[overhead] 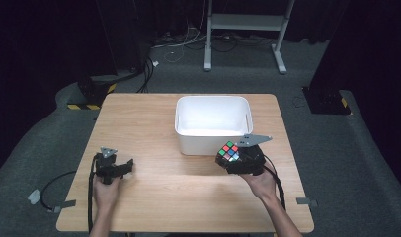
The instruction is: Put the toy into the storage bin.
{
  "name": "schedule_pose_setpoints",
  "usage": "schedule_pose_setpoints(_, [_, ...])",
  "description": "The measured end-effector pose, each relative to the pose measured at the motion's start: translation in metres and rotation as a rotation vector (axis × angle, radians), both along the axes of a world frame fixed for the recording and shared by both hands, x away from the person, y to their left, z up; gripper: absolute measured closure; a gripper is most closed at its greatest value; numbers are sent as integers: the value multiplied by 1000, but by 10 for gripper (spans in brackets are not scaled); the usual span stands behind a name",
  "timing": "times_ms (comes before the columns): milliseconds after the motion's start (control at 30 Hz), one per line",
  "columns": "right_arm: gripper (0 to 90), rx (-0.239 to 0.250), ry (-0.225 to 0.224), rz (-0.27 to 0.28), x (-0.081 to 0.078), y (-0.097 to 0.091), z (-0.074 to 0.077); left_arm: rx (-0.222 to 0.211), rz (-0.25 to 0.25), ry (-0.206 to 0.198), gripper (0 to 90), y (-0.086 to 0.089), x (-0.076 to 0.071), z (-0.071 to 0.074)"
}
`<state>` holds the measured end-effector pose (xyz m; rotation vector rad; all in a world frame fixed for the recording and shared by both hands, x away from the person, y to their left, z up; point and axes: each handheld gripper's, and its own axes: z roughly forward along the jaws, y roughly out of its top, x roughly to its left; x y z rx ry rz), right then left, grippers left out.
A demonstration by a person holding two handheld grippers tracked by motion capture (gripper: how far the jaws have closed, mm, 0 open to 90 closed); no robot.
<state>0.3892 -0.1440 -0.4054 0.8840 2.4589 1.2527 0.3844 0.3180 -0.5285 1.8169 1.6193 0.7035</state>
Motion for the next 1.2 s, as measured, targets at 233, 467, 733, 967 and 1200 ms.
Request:
schedule_pose_setpoints(233, [331,3,-4,6,2,1,6,0,0,0,165,0,0,0])
schedule_pose_setpoints(467, [331,4,-5,9,4,1,14,0,0,-1,165,0,0,0])
schedule_pose_setpoints(733, [331,-5,-5,15,7,1,18,1,0,0,165,0,0,0])
schedule_pose_setpoints(967, [331,-1,-20,23,9,3,27,1,0,-1,165,0,0,0])
schedule_pose_setpoints(1200, [331,-9,-23,32,13,6,34,1,1,1,165,0,0,0])
